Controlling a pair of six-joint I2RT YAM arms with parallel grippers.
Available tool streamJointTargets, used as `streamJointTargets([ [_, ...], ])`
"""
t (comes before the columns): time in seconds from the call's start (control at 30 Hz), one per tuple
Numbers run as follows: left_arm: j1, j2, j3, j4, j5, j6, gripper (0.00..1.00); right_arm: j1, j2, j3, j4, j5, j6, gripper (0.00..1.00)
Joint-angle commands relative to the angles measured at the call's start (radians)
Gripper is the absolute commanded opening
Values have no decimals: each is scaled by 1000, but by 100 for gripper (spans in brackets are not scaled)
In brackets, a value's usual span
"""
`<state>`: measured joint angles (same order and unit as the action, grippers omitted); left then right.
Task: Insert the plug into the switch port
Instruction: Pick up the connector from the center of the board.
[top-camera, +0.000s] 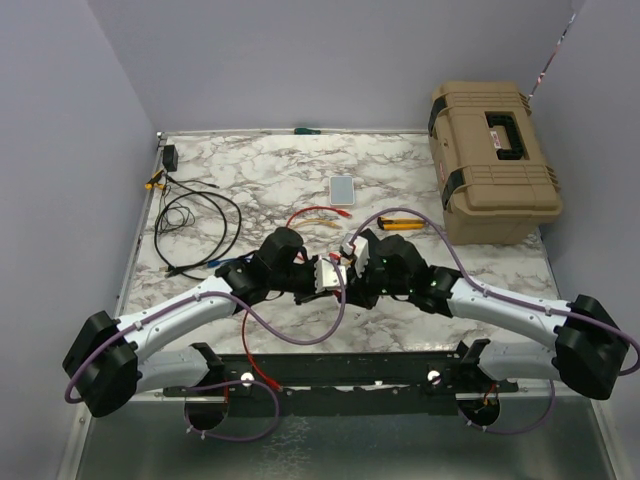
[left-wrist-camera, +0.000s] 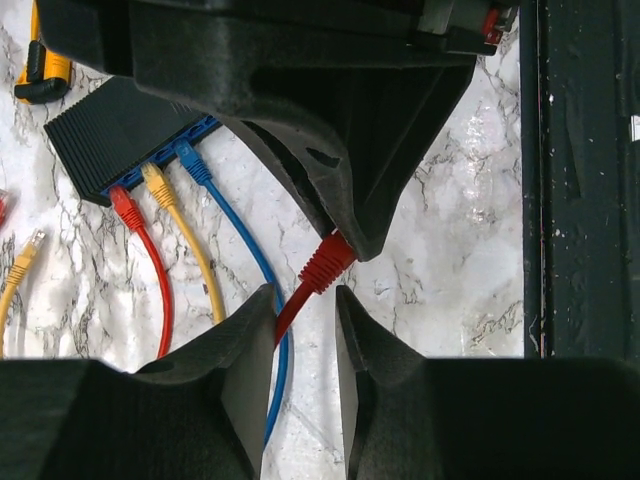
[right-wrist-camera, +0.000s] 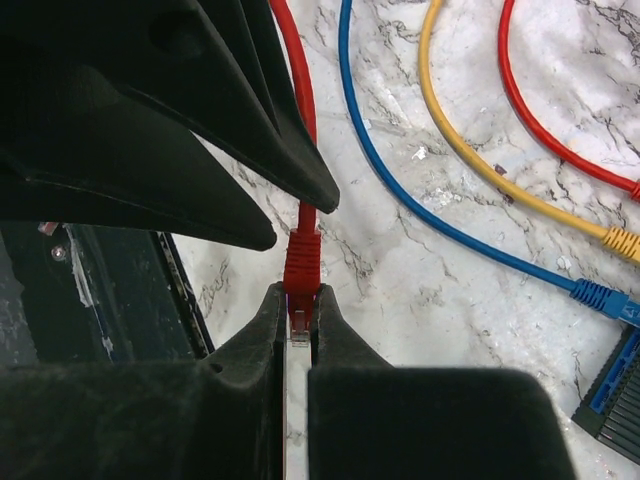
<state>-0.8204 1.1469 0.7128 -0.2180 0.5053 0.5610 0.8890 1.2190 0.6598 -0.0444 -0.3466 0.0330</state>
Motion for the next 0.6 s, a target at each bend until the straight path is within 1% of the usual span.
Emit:
streamJointTargets([
  [0.0, -4, -33, 19, -21, -23, -1, 31, 7, -39, -16, 68, -9, 2, 2],
  [0.1, -2, -73, 4, -21, -69, 6, 34, 7, -40, -19, 72, -8, 2, 2],
  [0.27, -2, -79, 0, -20, -79, -10, 39, 7, -30, -17, 72, -22, 2, 2],
  [0.43, 1, -62, 9, -19, -39, -16, 43, 7, -28, -16, 73, -23, 2, 2],
  [0.57, 0, -37, 5, -20, -6, -23, 44, 7, -40, -23, 80, -16, 2, 2],
])
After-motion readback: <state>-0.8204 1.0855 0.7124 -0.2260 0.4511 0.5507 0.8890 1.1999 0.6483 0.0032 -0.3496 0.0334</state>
